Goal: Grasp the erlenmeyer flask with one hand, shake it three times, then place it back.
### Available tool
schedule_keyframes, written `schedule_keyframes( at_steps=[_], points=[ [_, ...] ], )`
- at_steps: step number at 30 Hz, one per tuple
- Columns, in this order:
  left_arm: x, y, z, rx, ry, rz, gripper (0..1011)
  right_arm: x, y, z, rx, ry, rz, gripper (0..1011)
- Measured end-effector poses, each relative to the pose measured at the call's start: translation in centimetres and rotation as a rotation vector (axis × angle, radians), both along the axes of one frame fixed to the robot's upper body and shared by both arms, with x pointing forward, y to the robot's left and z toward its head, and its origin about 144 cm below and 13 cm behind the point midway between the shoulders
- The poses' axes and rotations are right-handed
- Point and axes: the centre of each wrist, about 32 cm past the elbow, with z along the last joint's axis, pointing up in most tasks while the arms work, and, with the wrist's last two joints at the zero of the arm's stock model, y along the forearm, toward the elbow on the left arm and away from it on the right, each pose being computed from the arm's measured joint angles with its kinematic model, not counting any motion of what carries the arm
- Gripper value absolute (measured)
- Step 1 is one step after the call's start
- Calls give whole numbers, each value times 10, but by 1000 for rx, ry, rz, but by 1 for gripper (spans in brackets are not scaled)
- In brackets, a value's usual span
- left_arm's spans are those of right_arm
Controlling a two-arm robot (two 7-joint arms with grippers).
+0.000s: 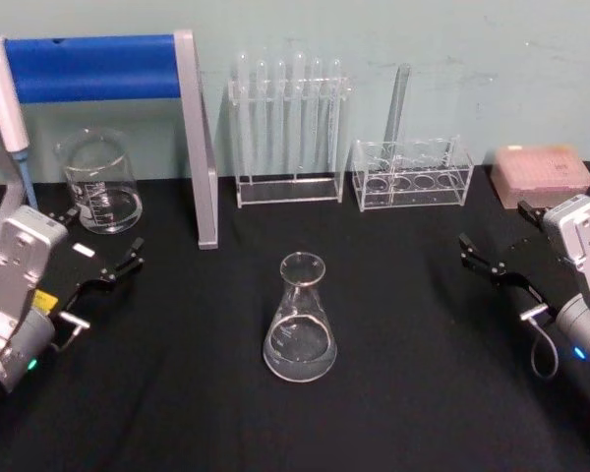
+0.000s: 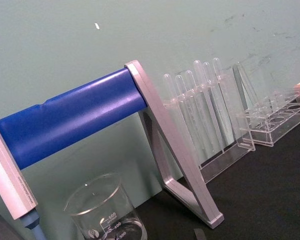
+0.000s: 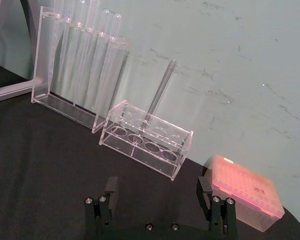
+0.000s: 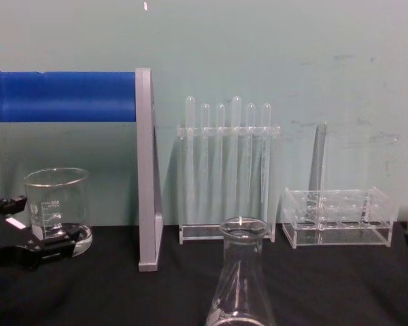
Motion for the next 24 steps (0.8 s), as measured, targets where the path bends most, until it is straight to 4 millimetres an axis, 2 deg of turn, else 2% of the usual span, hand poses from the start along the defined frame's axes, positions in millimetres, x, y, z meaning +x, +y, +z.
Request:
schedule_keyframes(
  at_steps=[10,24],
  points=[
    [0,0,0,0,0,0,1001,-1,-5,4,34,29,41,1003],
    [0,0,0,0,0,0,1001,-18,-14,19,204,155,307,1003]
  ],
)
